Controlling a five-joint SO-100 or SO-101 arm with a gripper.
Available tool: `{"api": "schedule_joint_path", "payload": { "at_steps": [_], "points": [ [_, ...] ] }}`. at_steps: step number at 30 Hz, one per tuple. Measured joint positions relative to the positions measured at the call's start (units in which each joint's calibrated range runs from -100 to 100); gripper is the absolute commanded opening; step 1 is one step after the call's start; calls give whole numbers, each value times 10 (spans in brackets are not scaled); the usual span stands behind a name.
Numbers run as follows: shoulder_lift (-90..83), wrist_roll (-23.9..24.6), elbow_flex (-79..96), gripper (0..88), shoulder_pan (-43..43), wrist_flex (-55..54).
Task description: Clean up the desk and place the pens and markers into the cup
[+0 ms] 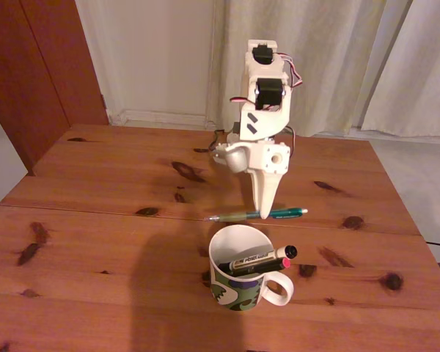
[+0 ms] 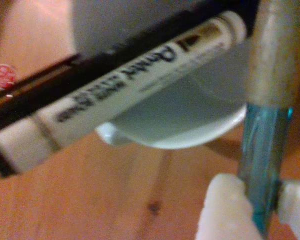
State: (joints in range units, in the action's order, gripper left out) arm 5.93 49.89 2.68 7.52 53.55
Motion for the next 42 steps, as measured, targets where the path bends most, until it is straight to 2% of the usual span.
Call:
{"api": "schedule_joint_path", "payload": {
  "at_steps": [6, 12, 28, 37, 42],
  "points": [
    [-20, 28, -27, 10, 0, 0],
    [-30, 120, -81, 10, -1, 0],
    [-24, 316, -205, 9, -50, 0],
    [23, 380, -251, 9, -51, -2],
    [53, 400, -253, 8, -50, -45]
  ]
}}
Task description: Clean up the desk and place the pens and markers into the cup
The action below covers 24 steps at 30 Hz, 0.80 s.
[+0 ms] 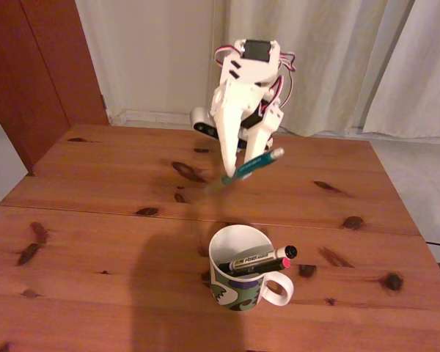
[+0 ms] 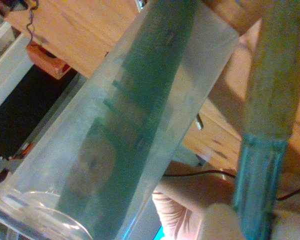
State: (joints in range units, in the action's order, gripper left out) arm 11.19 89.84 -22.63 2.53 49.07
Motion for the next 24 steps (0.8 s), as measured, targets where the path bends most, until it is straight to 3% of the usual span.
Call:
{"api": "schedule_joint_path", "payload": {
  "at_steps": [12, 24],
  "points": [
    [60, 2, 0, 8, 23, -99],
    [60, 2, 18, 8, 61, -109]
  ]
}}
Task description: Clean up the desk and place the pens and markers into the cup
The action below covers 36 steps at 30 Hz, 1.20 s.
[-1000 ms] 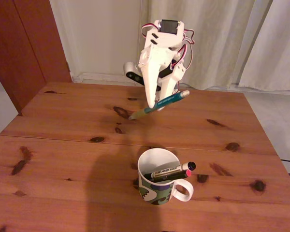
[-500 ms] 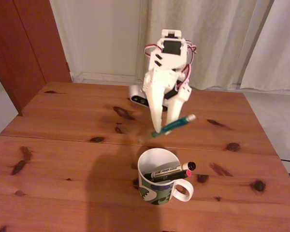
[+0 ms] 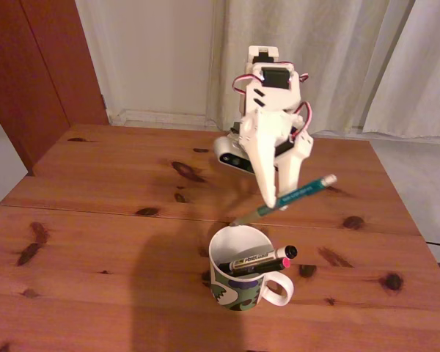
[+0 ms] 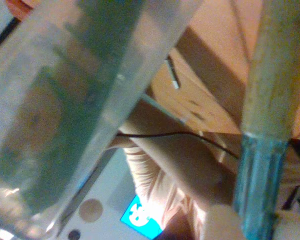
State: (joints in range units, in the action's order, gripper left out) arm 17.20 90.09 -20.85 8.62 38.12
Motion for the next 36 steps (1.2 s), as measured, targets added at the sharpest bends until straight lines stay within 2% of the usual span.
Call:
{"api": "schedule_joint_path", "payload": {
  "at_steps": [29, 36],
  "points": [
    [50, -10, 48, 13, -6, -30],
    [50, -18, 48, 119, -3, -30]
  ]
}}
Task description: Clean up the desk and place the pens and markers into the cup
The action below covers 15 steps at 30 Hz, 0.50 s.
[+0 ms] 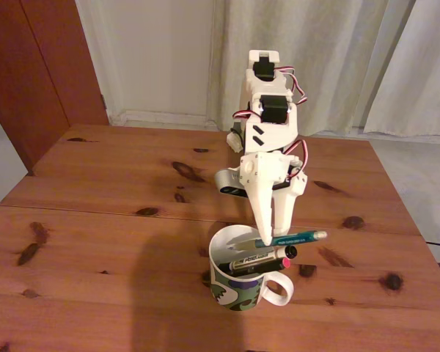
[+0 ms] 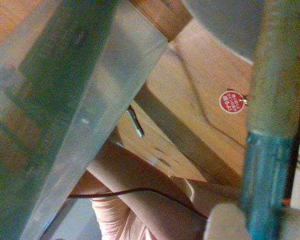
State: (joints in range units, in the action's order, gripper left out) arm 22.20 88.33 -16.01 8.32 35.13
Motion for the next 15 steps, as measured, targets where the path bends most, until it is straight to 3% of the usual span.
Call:
{"api": "schedule_joint_path", "payload": {
  "at_steps": [15],
  "points": [
    [0, -6, 0, 123, -10, 0]
  ]
}}
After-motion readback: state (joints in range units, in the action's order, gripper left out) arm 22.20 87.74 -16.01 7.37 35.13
